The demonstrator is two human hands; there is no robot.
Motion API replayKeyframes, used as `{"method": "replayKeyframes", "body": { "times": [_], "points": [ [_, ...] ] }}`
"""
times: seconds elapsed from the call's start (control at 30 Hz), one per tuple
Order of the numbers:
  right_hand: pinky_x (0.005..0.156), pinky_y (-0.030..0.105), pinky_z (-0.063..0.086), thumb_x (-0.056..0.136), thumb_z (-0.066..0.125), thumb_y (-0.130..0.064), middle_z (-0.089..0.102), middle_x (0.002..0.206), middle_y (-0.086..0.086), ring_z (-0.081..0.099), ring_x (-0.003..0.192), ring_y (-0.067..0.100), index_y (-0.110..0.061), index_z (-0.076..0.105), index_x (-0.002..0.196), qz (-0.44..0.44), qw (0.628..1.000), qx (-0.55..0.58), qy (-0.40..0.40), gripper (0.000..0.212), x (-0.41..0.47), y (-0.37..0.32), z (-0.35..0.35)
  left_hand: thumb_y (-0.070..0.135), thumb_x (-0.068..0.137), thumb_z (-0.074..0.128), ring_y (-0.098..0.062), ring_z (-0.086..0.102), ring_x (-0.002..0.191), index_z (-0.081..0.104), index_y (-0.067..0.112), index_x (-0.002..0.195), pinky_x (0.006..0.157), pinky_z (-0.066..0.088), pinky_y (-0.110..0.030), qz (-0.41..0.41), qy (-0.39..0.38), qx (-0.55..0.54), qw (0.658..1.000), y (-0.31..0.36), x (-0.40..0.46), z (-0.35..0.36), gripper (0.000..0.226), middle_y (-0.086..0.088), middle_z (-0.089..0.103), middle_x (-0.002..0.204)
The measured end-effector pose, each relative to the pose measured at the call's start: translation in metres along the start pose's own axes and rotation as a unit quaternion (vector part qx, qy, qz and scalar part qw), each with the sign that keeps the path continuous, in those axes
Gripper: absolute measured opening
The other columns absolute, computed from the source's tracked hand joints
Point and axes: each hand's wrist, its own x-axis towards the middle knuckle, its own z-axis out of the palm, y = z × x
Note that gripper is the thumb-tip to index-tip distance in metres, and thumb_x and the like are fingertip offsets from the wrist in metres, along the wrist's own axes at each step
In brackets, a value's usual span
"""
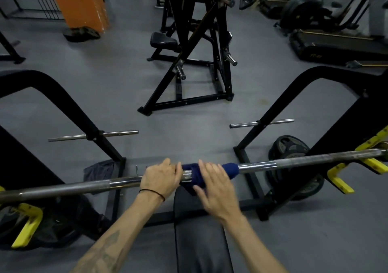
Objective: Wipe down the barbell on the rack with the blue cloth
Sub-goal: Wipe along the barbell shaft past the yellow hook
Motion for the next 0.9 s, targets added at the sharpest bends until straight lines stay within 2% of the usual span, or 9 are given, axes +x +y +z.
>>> {"method": "replayKeyframes", "body": {
  "times": [0.1,0.2,0.27,0.37,0.47,0.6,0.7,0.8,0.9],
  "points": [
    [0.116,0.049,0.032,0.104,0.038,-0.052,0.059,0.135,0.016,0.052,0.127,0.035,-0.004,0.046,0.149,0.106,0.993,-0.046,0.024,0.066,-0.009,0.083,-0.032,0.031,0.105,0.033,-0.033,0.068,0.082,0.068,0.010,0.094,0.067,0.047,-0.035,-0.021,-0.131,-0.033,0.991,0.002,0.017,-0.018,0.042,-0.013,0.069,0.094],
    [0.116,0.055,0.030,0.105,0.028,-0.058,0.061,0.126,0.018,0.055,0.122,0.042,-0.003,0.050,0.144,0.221,0.973,-0.036,0.060,0.071,-0.006,0.097,-0.043,0.025,0.095,0.036,-0.021,0.050,0.047,0.060,0.012,0.075,0.048,0.033,-0.022,-0.139,-0.406,-0.225,0.875,-0.002,0.038,-0.030,0.034,-0.008,0.059,0.062],
    [0.116,0.057,0.029,0.105,0.031,-0.058,0.059,0.125,0.017,0.051,0.124,0.041,-0.001,0.050,0.144,0.267,0.958,0.003,0.102,0.072,0.005,0.043,-0.018,0.029,0.094,0.035,-0.018,0.041,0.037,0.057,0.013,0.067,0.044,0.028,-0.020,-0.161,-0.431,-0.263,0.848,-0.003,0.043,-0.029,0.038,-0.004,0.052,0.050],
    [0.122,0.049,0.024,0.106,0.034,-0.056,0.053,0.143,0.010,0.043,0.138,0.029,-0.004,0.043,0.151,0.144,0.985,0.078,0.047,0.069,0.009,-0.056,0.013,0.032,0.097,0.038,-0.025,0.065,0.060,0.069,0.014,0.074,0.055,0.042,-0.026,-0.094,-0.289,-0.163,0.939,-0.001,0.034,-0.024,0.043,-0.009,0.068,0.067],
    [0.123,0.044,0.026,0.107,0.038,-0.051,0.049,0.152,0.008,0.045,0.140,0.027,-0.007,0.043,0.152,-0.007,0.999,0.036,-0.012,0.063,0.003,-0.027,0.001,0.037,0.105,0.034,-0.036,0.068,0.100,0.069,0.018,0.103,0.077,0.048,-0.039,-0.047,-0.099,-0.038,0.993,-0.008,0.016,-0.012,0.040,-0.013,0.073,0.105],
    [0.120,0.048,0.030,0.108,0.031,-0.049,0.060,0.138,0.015,0.055,0.129,0.036,-0.005,0.052,0.145,0.134,0.988,-0.047,0.055,0.061,-0.009,0.068,-0.032,0.039,0.102,0.036,-0.037,0.067,0.074,0.062,0.016,0.075,0.064,0.052,-0.043,-0.078,0.044,-0.108,0.990,-0.030,-0.011,0.004,0.044,-0.009,0.070,0.076],
    [0.117,0.057,0.029,0.107,0.030,-0.054,0.063,0.125,0.018,0.055,0.124,0.042,-0.002,0.058,0.136,0.272,0.955,0.011,0.117,0.066,0.008,0.016,-0.010,0.036,0.103,0.039,-0.034,0.063,0.074,0.054,0.017,0.071,0.059,0.049,-0.041,-0.104,0.086,-0.128,0.983,-0.024,-0.008,0.003,0.040,-0.006,0.064,0.072],
    [0.121,0.051,0.025,0.107,0.033,-0.054,0.057,0.140,0.010,0.047,0.137,0.031,-0.006,0.051,0.145,0.147,0.985,0.081,0.044,0.064,0.011,-0.069,0.013,0.037,0.107,0.038,-0.029,0.061,0.089,0.045,0.023,0.079,0.069,0.041,-0.041,-0.121,0.077,-0.170,0.975,-0.012,0.000,0.001,0.032,-0.005,0.062,0.084],
    [0.123,0.043,0.026,0.106,0.041,-0.047,0.051,0.150,0.007,0.046,0.140,0.025,-0.009,0.043,0.153,-0.019,0.999,0.037,-0.011,0.060,0.004,-0.032,0.004,0.035,0.107,0.038,-0.028,0.057,0.084,0.044,0.023,0.078,0.067,0.032,-0.036,-0.105,0.118,-0.182,0.970,-0.025,-0.003,0.005,0.032,0.004,0.047,0.078]
  ]
}}
